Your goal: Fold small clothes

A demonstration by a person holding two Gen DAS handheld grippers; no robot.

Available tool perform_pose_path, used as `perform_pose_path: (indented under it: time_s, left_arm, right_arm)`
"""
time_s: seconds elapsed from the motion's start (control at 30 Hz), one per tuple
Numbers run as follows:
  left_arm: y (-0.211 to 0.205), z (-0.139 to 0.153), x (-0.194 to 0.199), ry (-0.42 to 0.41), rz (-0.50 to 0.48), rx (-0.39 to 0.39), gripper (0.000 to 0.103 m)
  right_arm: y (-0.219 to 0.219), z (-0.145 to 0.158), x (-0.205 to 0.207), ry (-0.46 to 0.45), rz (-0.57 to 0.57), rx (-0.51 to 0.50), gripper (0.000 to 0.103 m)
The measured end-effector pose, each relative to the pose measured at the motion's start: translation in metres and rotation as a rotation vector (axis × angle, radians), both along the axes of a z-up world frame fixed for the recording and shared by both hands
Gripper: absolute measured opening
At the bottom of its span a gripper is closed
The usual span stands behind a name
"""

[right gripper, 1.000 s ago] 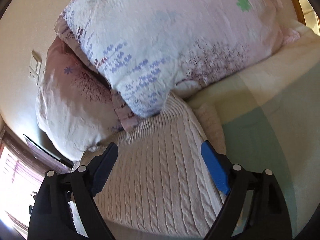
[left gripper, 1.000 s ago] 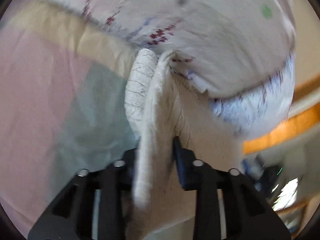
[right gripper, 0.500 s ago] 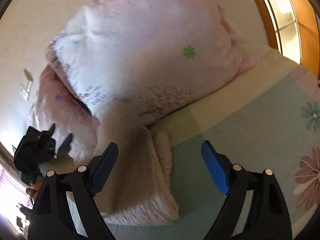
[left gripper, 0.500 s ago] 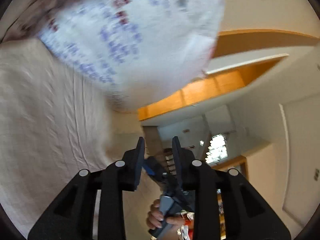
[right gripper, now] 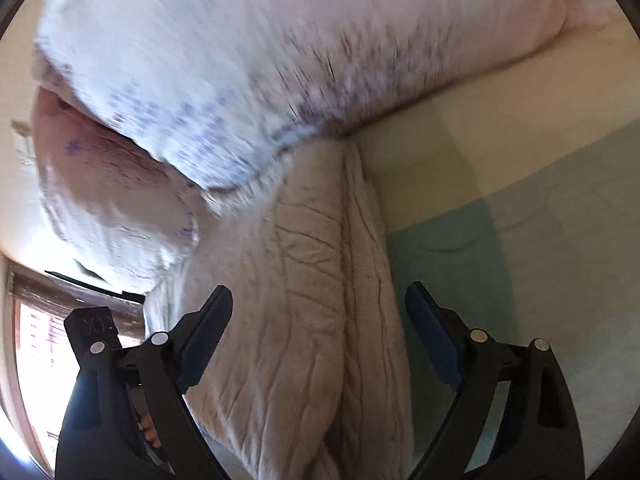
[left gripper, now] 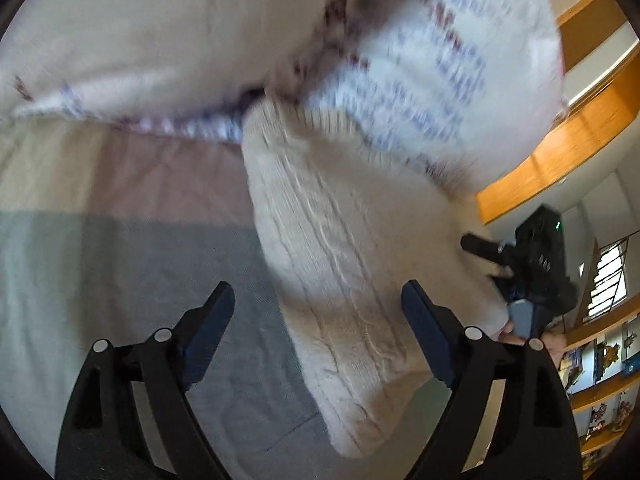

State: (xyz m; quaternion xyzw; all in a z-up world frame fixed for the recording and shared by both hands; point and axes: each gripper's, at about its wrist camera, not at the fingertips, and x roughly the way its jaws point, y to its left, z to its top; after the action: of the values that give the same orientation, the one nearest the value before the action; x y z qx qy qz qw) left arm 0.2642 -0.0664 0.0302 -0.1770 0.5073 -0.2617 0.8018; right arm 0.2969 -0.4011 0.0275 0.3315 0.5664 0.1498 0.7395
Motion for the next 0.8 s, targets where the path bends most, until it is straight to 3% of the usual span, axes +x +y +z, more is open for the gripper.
perform_pose_path:
  time_s: [0.13, 0.17, 0.2, 0.3, 0.4, 0.5, 0.53, 0.6, 0.67, 0.73, 0.8]
  left_arm:
    - [-0.021, -0.01, 0.009, -0.005, -0.002, -0.009, 0.087]
    - [-0.026, -0.01, 0.012, -0.013, -0.005, -0.029, 0.085]
    - [-0.034, -0.009, 0.015, -0.02, -0.001, -0.037, 0.076]
    - [-0.028, -0.007, 0.016, -0.024, -0.001, -0.087, 0.043]
    - [0.001, 0.015, 0.001, -0.072, -0.057, -0.135, 0.038]
    - [0.04, 0.035, -0.017, -0.151, -0.031, -0.12, 0.039]
    - [0.056, 0.038, -0.02, -0.171, -0.003, -0.088, 0.042]
    - [0.068, 0.036, -0.021, -0.195, 0.054, 0.021, 0.05]
    - [0.083, 0.038, -0.029, -0.225, 0.136, 0.125, 0.054]
    - [0.095, 0.047, -0.044, -0.281, 0.151, 0.117, 0.07]
    - [0.103, 0.058, -0.061, -0.345, 0.179, 0.139, 0.076]
  right_arm:
    - [0.003, 0.001, -0.009, -0.033, 0.019, -0.017, 0.092]
    - [0.004, 0.0, -0.011, -0.039, 0.02, -0.014, 0.085]
    - [0.007, -0.004, -0.014, -0.039, 0.034, 0.025, 0.053]
    - [0.014, -0.002, -0.027, -0.07, 0.02, 0.091, 0.039]
    - [0.038, 0.016, -0.044, -0.137, 0.09, 0.168, 0.035]
    - [0.085, 0.022, -0.058, -0.17, 0.191, 0.167, 0.035]
    - [0.104, 0.02, -0.06, -0.169, 0.228, 0.146, 0.036]
    - [0.134, 0.011, -0.058, -0.13, 0.294, 0.048, 0.048]
    - [0.135, 0.013, -0.059, -0.144, 0.248, -0.005, 0.061]
    - [0.117, 0.029, -0.064, -0.236, 0.14, -0.007, 0.069]
    - [0.109, 0.035, -0.064, -0.263, 0.084, 0.035, 0.074]
